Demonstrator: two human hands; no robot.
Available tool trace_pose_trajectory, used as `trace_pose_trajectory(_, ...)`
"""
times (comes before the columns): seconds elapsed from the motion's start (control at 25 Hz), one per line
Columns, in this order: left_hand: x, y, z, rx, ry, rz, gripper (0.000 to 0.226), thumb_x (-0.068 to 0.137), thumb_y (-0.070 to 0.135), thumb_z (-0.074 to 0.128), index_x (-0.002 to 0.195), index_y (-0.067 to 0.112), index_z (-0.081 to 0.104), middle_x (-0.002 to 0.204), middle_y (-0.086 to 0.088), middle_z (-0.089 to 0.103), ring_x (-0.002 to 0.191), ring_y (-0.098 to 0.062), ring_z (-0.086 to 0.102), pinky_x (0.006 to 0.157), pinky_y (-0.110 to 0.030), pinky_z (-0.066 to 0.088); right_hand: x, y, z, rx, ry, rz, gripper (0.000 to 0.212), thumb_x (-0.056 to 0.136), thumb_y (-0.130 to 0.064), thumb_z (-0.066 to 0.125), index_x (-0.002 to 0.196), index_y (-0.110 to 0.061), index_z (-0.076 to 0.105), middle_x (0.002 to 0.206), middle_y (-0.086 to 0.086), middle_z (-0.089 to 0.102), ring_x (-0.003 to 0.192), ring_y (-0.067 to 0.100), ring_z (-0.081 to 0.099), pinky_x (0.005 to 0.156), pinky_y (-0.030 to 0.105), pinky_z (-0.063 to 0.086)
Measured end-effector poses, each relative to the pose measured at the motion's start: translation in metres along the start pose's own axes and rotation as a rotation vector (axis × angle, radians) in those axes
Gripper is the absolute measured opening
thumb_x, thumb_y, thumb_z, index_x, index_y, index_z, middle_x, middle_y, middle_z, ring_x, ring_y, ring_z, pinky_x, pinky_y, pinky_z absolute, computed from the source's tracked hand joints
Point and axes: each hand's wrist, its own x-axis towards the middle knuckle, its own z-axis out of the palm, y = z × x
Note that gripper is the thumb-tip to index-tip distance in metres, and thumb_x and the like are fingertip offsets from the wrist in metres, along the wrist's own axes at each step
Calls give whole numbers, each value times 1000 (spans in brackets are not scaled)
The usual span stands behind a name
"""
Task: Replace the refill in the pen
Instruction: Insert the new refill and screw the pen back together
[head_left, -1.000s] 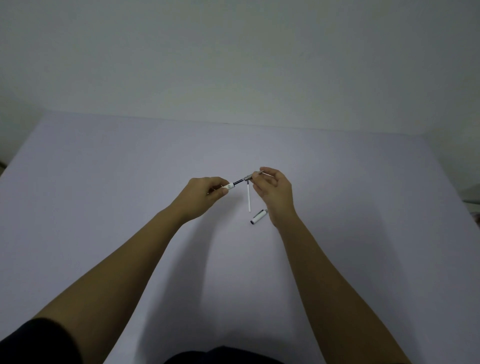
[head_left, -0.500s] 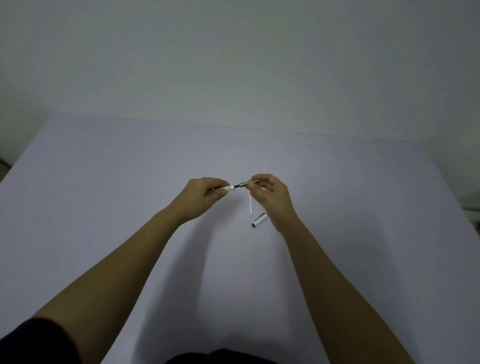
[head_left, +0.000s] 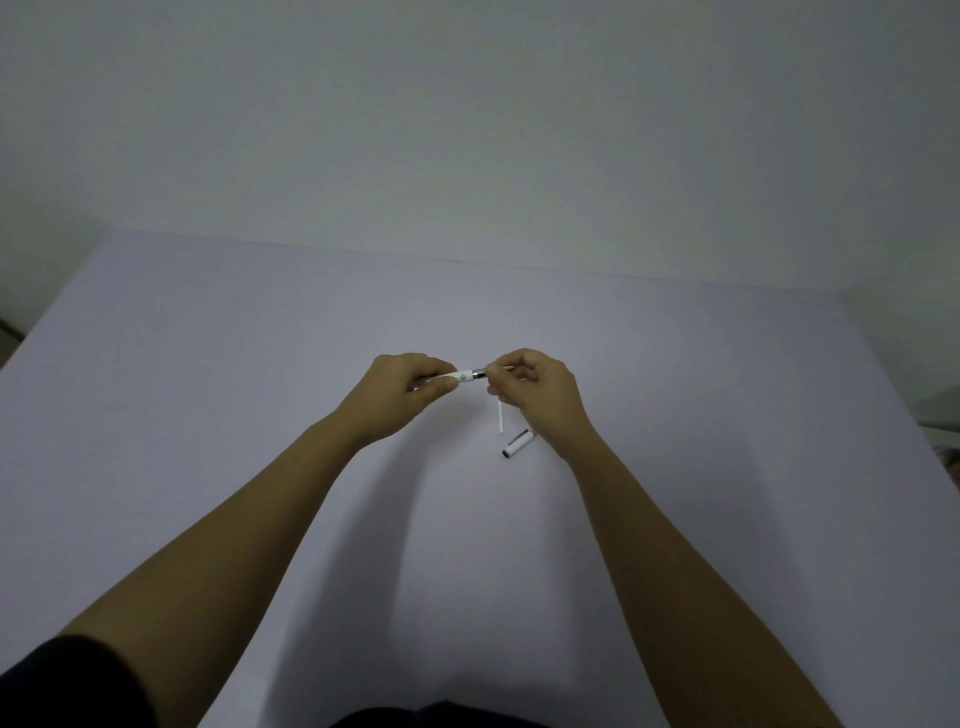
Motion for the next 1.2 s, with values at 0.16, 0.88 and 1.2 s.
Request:
trace_pose_trajectory(0.16, -1, 3, -3, 14, 27, 33, 19, 91, 34, 54, 99, 27, 69, 71, 7, 59, 69, -11, 54, 61, -24, 40, 2, -7, 4, -131, 77, -30, 23, 82, -41, 65, 84, -18, 65, 75, -5, 70, 67, 0, 68, 71, 20, 53)
trace_pose_trajectory(0.88, -4, 6, -7, -32, 34, 18, 18, 91, 35, 54, 92, 27, 70, 79, -10, 64, 74, -24, 59, 66, -36, 47, -1, -22, -5, -139, -29, -136, 4, 85, -23, 65, 81, -22, 67, 75, -6, 71, 77, 4, 69, 81, 22, 55)
trace_pose_trajectory(1.2, -6, 6, -9, -61, 15, -9, 18, 90, 36, 55, 88, 27, 70, 80, -6, 66, 74, -20, 61, 66, -30, 47, -6, -21, -7, -77, -42, -180, 15, 85, -12, 65, 96, -20, 71, 95, 0, 73, 94, 12, 69, 89, 28, 54)
